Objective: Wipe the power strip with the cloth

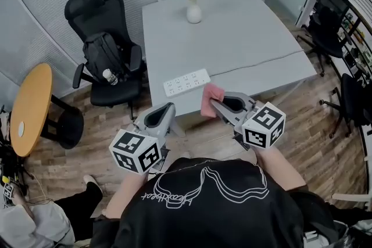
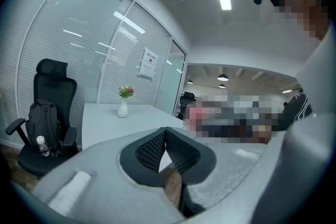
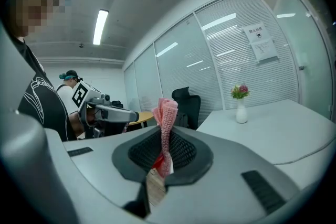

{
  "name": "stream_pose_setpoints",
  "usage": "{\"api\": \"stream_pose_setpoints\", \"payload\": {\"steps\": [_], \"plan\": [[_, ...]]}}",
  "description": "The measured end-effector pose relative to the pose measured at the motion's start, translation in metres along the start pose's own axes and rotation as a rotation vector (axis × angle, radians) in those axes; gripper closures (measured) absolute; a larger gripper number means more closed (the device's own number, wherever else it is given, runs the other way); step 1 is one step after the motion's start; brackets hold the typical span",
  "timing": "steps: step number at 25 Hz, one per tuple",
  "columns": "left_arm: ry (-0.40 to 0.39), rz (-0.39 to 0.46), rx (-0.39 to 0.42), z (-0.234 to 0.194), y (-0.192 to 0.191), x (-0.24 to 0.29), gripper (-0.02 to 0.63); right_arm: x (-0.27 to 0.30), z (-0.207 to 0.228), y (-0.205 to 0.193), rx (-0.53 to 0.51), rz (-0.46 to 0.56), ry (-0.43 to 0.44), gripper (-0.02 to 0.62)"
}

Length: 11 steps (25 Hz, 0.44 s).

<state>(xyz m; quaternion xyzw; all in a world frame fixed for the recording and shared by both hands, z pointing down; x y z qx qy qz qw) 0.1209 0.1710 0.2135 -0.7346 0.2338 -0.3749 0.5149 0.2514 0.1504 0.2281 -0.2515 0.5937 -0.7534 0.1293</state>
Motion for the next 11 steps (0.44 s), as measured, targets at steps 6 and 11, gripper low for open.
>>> {"api": "stream_pose_setpoints", "payload": {"steps": [6, 11], "plan": [[0.006, 0.000, 0.003, 0.0008, -0.0013, 0.0003, 0.594, -0.0014, -0.0020, 0.0018, -0.029, -0.009, -0.002, 0.558], [0.011, 0.010, 0.007, 0.0002, -0.0021, 0.0010, 0.594, -0.0015, -0.0015, 0.0016, -0.053, -0.011, -0.006, 0.558]]}}
Point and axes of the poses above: the fingertips, and each gripper's own axes: x forward along the fingers, z to its right, y out of its top, the point moved 2 cm from there along -x, backward along the fingers, and after that the axes turned 4 degrees about -z, right-handed, at the moved point
